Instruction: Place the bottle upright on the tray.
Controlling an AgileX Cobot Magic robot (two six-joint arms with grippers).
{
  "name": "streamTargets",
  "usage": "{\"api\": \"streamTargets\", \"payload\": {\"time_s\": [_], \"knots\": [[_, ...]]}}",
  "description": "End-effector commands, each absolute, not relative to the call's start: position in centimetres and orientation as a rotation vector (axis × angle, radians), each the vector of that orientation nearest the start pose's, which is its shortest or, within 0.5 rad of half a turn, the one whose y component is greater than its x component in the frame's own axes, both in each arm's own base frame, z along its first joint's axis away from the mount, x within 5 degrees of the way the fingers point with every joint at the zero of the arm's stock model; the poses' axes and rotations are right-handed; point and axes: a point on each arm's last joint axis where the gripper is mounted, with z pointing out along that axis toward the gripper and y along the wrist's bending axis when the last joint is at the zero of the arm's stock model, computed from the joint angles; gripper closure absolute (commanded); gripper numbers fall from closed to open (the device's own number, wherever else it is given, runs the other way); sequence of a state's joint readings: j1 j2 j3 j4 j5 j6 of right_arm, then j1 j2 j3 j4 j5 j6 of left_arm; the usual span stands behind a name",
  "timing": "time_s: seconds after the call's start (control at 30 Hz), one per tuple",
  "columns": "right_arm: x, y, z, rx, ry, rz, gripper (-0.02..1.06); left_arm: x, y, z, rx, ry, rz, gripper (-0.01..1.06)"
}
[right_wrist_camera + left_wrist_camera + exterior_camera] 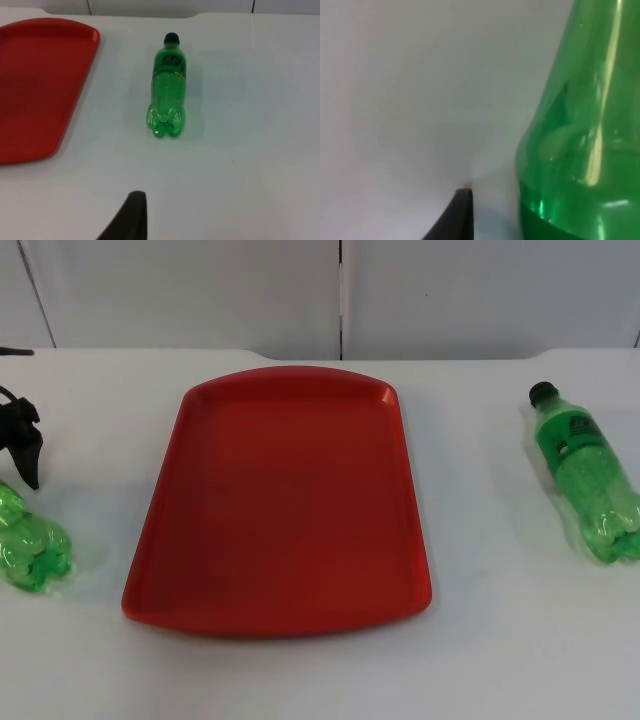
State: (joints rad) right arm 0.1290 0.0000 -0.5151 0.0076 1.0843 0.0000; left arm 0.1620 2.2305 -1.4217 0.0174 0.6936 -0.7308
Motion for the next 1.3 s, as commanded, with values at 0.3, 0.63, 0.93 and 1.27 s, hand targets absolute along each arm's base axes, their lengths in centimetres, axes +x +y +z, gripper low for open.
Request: {"api": "streamTargets", "payload": {"time_s": [0.3,0.63,0.93,1.27], "knots": [[-0.75,-0.02,28.05,-0.12,2.042,0.093,-0.01,41.5,6.97,8.31,-1.255,2.714,-0.05,0.0],[-0.75,-0.02,28.05,-0.12,2.042,0.093,-0.01,41.49,6.94,8.31,-1.25,2.719,-0.053,0.03],[-0.75,-0.02,28.05,-0.12,2.042,0.093,-0.01,41.65,6.97,8.45,-1.235,2.717,-0.055,0.15],[-0.75,-0.02,28.05,-0.12,2.042,0.093,-0.01,41.61,6.98,8.44,-1.263,2.709,-0.053,0.82]]}}
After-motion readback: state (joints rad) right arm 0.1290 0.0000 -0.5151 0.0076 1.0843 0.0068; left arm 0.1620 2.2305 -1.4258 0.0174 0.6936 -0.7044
